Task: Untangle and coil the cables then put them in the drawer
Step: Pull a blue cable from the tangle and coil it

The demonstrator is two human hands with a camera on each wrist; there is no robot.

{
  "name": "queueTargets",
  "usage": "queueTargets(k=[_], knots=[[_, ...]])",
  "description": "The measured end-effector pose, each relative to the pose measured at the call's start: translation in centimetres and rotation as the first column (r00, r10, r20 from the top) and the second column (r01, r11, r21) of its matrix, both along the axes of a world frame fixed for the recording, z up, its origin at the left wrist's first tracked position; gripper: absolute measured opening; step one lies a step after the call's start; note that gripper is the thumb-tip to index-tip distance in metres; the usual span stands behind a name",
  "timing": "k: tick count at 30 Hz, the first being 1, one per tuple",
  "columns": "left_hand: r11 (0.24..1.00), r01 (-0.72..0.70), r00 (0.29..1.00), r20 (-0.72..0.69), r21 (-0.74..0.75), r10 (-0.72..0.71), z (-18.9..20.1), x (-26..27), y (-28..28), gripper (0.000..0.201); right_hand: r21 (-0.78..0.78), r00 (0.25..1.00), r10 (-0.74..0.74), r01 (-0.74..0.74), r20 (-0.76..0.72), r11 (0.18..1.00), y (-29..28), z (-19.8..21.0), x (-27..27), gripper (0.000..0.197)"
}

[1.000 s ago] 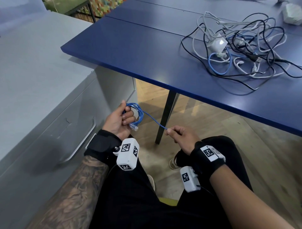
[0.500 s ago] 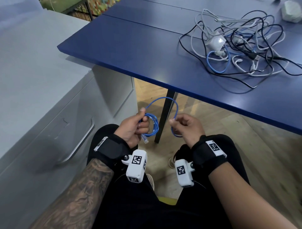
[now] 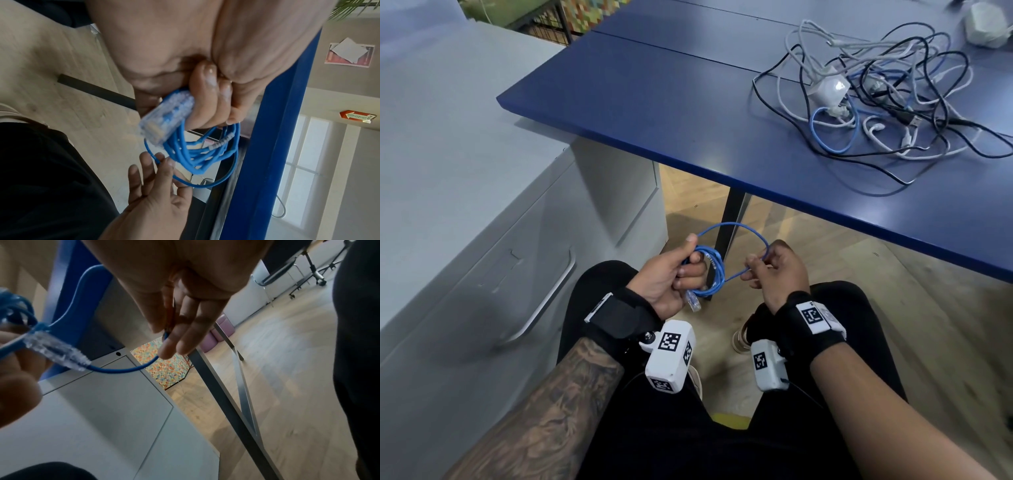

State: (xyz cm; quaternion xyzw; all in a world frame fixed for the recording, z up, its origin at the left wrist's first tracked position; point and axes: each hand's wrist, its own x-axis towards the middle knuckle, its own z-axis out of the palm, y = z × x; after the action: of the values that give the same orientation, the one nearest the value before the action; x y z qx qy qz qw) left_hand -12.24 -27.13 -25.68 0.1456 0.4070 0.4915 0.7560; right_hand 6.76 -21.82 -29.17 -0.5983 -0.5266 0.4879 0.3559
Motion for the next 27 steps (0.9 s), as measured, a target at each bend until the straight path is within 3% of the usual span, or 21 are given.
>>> queueTargets(k=[4,9,16,27], knots=[[1.000,-0.012,1.000,-0.023,-0.011,0.012,-0.3,0.2,0.0,0.042,0.062,0.997,-0.013,0.008,0.079,0.998,0.0,0.7,-0.2,0.022],[0.998,-0.057,0.991,-0.119,-0.022,0.054,-0.8,0.3,0.2,0.040,0.084,0.999,-0.046,0.044,0.015,0.996,0.3,1.7,-0.8,0.020],[0.998,-0.050,0.993,-0.105,-0.033,0.047,-0.7,0.3,0.2,0.040,0.018,0.988,-0.110,0.113,-0.109,0.993,1.1,2.3,-0.5,0.014],[1.000,-0.019,0.995,-0.101,-0.022,0.017,-1.0,0.4,0.2,0.038,0.048,0.985,-0.145,0.149,-0.091,0.988,1.7,2.5,-0.3,0.015]])
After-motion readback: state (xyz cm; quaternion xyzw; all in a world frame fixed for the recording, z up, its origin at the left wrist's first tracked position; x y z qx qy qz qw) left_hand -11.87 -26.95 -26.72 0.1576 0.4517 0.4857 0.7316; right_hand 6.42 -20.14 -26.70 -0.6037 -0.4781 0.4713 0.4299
